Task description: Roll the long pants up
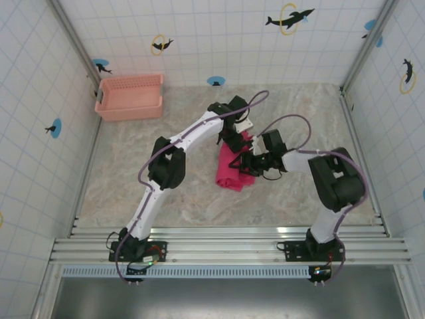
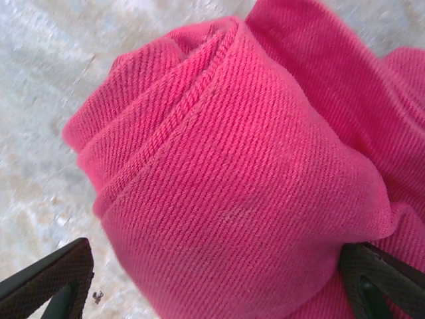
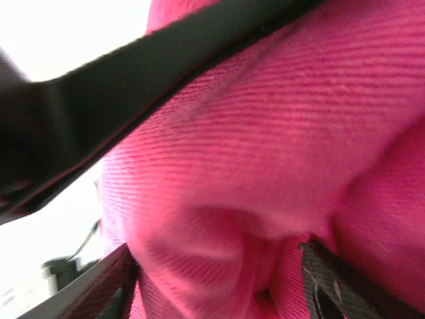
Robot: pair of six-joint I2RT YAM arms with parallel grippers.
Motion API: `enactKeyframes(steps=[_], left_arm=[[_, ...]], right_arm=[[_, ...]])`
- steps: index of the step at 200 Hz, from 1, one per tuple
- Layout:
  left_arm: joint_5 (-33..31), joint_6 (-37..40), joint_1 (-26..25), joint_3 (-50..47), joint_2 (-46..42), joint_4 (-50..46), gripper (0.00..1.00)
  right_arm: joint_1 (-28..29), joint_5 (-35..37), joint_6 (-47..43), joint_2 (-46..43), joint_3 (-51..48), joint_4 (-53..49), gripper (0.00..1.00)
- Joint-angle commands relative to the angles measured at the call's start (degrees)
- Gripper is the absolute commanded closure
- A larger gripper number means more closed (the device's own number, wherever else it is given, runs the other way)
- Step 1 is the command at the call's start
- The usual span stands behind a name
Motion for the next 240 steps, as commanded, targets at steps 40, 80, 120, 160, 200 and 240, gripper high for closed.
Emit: enactKeyframes(steps=[40, 80, 120, 160, 200, 240], left_arm=[[-3.73, -1.56, -3.68, 2.65, 11.89, -5.86, 0.03], [-7.08, -2.23, -4.98, 6.09, 14.17, -10.38, 0.03], [-7.38, -2.94, -5.19, 5.86, 14.20, -11.13, 0.03], [-11.49, -3.44, -6.11, 6.97, 14.60, -13.57, 0.03], [-18.77, -4.25, -7.24, 10.59, 16.61, -18.76, 0.03], [-20.30, -4.58, -7.69, 11.36, 17.03, -21.01, 0.03]], right_arm=[[4.96, 31.98, -5.10, -28.43, -5.16, -28.96, 0.14], [9.88, 40.87, -0.85, -35.87, -7.41, -31.67, 0.14], [12.90, 46.38, 9.37, -38.21, -17.16, -18.56, 0.14], [9.11, 39.71, 12.61, -33.08, -24.87, -3.41, 0.10], [10.02, 36.18, 15.17, -27.13, -23.36, 6.25, 0.10], [9.98, 34.52, 17.90, -20.24, -22.15, 13.14, 0.09]])
